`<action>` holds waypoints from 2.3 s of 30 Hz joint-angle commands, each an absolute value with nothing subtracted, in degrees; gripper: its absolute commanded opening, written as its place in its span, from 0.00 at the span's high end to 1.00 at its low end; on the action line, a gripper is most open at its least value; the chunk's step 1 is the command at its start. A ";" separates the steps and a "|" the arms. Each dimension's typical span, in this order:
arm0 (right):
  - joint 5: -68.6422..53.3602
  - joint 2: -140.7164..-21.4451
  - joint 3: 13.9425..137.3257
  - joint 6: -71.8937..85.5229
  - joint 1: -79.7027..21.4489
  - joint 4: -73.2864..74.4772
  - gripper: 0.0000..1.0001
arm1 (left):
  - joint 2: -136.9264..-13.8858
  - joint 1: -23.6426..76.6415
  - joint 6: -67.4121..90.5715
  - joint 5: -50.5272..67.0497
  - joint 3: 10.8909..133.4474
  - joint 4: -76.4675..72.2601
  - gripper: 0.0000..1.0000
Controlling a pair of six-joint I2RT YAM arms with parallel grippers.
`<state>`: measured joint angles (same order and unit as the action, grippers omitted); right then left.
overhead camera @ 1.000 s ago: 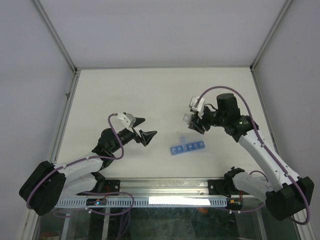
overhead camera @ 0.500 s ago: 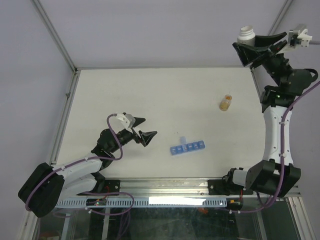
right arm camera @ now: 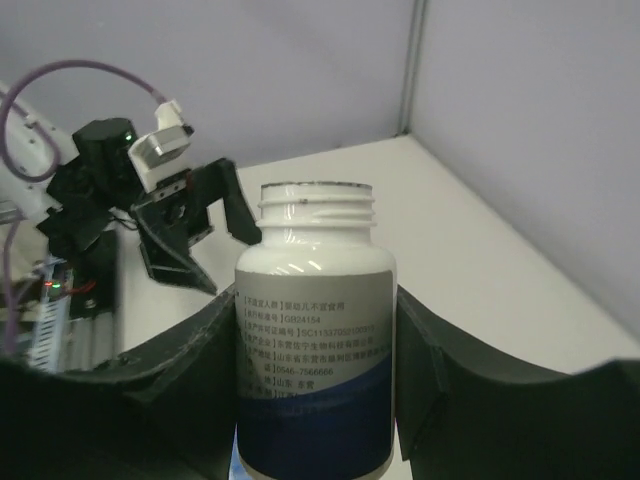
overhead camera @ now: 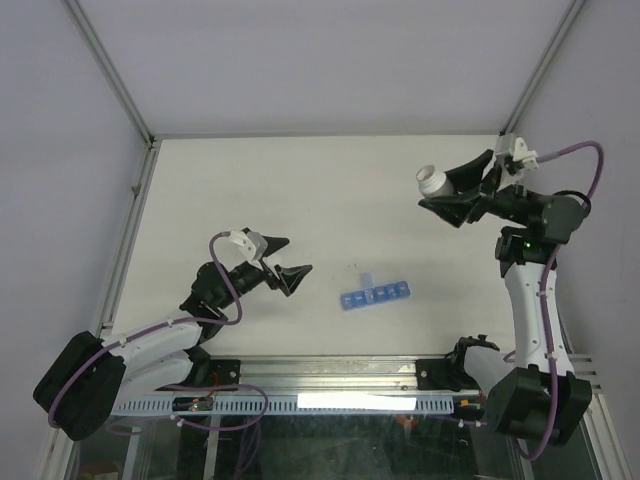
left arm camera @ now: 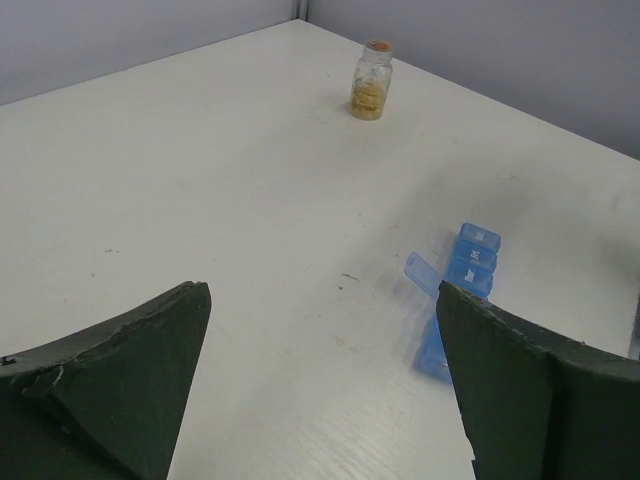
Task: Sort the pills into containers
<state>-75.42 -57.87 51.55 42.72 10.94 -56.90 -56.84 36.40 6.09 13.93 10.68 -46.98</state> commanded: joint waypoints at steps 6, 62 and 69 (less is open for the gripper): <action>-67.88 -60.71 59.31 -68.75 0.85 61.42 1.00 | -53.54 36.74 4.63 14.41 8.11 -53.25 0.01; -21.78 -76.18 48.27 -58.07 -32.60 45.72 1.00 | -53.53 36.72 4.31 15.03 6.95 -55.17 0.01; -19.59 -76.73 49.38 -57.00 -34.32 46.98 1.00 | -53.28 36.74 4.31 15.03 6.77 -55.41 0.01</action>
